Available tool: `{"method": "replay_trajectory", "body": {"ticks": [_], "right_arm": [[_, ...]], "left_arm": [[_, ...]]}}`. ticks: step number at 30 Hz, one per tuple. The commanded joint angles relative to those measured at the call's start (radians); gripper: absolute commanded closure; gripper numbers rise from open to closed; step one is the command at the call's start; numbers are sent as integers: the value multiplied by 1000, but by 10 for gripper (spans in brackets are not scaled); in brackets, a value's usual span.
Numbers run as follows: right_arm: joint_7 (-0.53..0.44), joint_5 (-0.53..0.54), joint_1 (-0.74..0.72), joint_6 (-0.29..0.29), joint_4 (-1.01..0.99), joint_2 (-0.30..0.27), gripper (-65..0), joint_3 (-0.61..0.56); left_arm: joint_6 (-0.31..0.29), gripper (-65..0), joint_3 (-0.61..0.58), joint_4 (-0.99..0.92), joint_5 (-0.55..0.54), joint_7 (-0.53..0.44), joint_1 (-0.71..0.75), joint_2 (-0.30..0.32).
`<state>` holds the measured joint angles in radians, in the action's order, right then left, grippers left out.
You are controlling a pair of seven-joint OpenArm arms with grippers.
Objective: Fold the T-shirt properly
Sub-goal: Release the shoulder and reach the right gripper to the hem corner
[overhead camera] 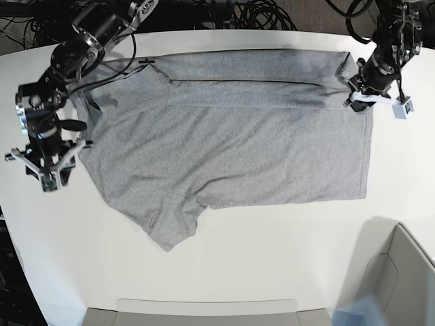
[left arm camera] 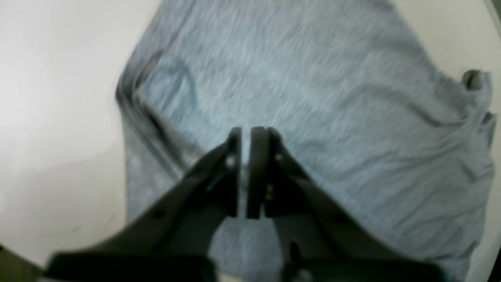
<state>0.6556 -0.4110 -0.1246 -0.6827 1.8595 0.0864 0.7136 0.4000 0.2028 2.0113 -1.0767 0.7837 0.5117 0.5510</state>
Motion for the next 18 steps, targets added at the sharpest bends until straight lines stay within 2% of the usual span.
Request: {"method": "replay_trajectory", "body": {"ticks": [1,7,10,12,15,18], "right_arm": [[-6,-21,-45,-15,-37,-3,-184,-22],[-13,-96,-218,-15,-429,-27,-183,-119],[-21,-75,-274,-15,-622,-64,-182,-176],[-61,-53,-297,-15,-726,-86,-182,-203],[-153,-52,-303,-15,-848,-98,-183,-210],[-165,-55,-283,-7,-875,-98,-182,-203]], "left_arm": [[14,0,-9,16,-18,-5,-28,5],[14,0,-81,15,-18,-4,-100,-7],[14,0,-105,15,-13,-4,-106,-7],[14,0,-121,13,-13,-4,-106,-7],[14,0,-144,9,-13,-4,-107,-7],[14,0,-148,9,-12,-4,-107,-7]]}}
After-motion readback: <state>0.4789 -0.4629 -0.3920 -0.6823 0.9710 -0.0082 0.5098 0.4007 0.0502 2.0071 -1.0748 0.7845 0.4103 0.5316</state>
